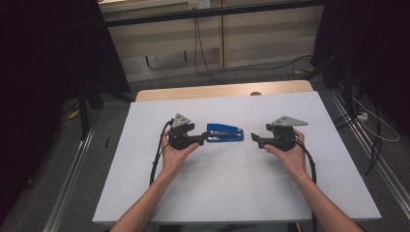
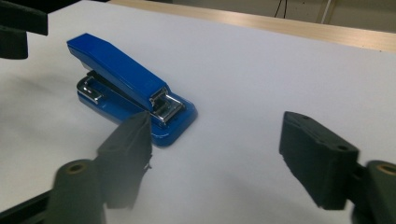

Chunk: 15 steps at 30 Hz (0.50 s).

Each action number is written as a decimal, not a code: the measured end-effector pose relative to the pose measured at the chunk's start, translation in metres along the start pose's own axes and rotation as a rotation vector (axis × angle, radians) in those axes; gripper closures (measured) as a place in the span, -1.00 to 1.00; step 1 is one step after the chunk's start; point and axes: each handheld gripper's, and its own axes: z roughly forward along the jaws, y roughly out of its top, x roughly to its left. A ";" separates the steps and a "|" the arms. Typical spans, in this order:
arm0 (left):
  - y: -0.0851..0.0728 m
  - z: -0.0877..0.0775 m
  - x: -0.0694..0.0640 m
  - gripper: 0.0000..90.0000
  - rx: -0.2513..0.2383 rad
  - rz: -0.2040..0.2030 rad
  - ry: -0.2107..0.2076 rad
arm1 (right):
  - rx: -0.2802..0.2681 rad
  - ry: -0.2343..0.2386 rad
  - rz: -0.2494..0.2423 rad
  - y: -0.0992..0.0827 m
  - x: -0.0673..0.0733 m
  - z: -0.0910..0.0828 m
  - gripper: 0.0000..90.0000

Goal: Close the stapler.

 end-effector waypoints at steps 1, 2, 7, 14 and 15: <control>0.000 0.000 0.000 -0.58 0.000 0.005 0.003 | -0.007 -0.002 -0.001 0.001 0.001 -0.001 -0.61; -0.001 -0.001 0.000 -0.65 0.006 0.013 0.008 | -0.010 -0.015 -0.007 0.002 0.001 -0.002 -0.70; -0.003 -0.005 -0.001 -0.89 -0.013 0.023 -0.011 | -0.028 -0.057 -0.019 0.003 0.005 -0.005 -0.87; -0.011 -0.019 -0.008 -0.91 -0.060 0.008 -0.036 | -0.070 -0.061 -0.025 0.001 0.016 -0.015 -0.93; -0.011 -0.021 -0.009 -0.91 -0.056 0.019 -0.021 | -0.077 -0.066 -0.029 0.001 0.018 -0.016 -0.94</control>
